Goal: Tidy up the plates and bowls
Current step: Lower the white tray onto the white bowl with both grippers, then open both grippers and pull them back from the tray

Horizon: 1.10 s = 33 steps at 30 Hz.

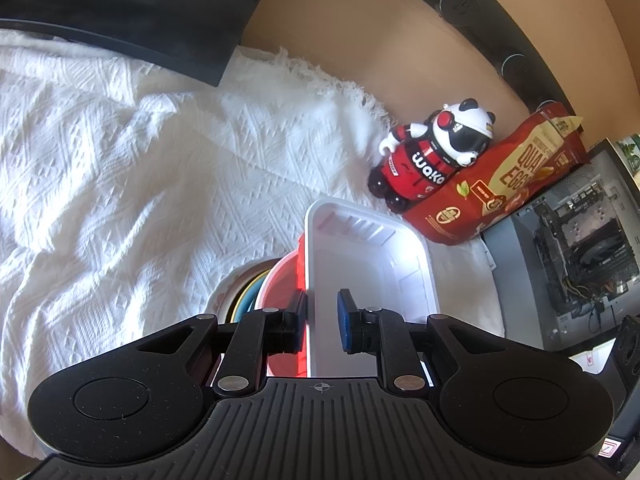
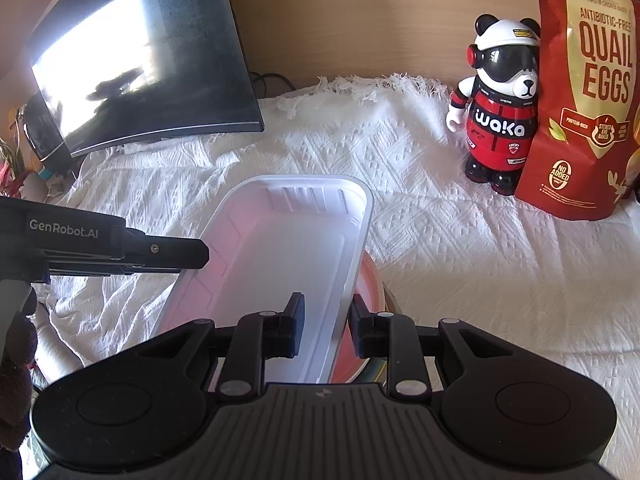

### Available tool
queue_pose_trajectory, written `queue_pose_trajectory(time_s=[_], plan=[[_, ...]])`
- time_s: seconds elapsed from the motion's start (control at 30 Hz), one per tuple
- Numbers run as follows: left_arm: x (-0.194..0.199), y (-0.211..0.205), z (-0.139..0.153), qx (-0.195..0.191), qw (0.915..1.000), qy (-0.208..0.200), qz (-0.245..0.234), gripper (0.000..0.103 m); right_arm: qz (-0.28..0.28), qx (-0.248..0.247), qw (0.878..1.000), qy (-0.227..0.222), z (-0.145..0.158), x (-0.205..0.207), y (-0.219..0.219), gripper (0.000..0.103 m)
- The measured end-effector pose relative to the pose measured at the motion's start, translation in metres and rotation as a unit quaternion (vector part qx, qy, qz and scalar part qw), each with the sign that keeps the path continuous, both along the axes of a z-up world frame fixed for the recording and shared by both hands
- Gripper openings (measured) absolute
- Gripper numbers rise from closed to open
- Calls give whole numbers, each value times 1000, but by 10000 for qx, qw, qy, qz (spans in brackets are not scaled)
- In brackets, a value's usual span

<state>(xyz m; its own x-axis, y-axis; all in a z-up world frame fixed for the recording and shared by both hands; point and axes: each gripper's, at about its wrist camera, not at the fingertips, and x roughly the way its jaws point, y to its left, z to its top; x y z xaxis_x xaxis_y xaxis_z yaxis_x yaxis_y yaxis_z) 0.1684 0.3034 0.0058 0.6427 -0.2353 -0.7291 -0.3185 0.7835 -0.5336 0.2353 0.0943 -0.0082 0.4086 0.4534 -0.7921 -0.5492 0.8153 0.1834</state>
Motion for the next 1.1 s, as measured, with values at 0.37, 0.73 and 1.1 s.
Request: queue_pose_trajectory(time_s=[0.37, 0.73, 1.1], plan=[[-1, 4, -2, -102, 9999, -9, 36, 18, -1, -10, 10000, 12, 0, 0, 2, 25], [1, 6, 0, 32, 10000, -32, 57, 18, -47, 21, 10000, -32, 2, -3, -1, 25], [-1, 6, 7, 322, 9990, -51, -311, 18, -563, 61, 9982, -204, 12, -14, -6, 24]])
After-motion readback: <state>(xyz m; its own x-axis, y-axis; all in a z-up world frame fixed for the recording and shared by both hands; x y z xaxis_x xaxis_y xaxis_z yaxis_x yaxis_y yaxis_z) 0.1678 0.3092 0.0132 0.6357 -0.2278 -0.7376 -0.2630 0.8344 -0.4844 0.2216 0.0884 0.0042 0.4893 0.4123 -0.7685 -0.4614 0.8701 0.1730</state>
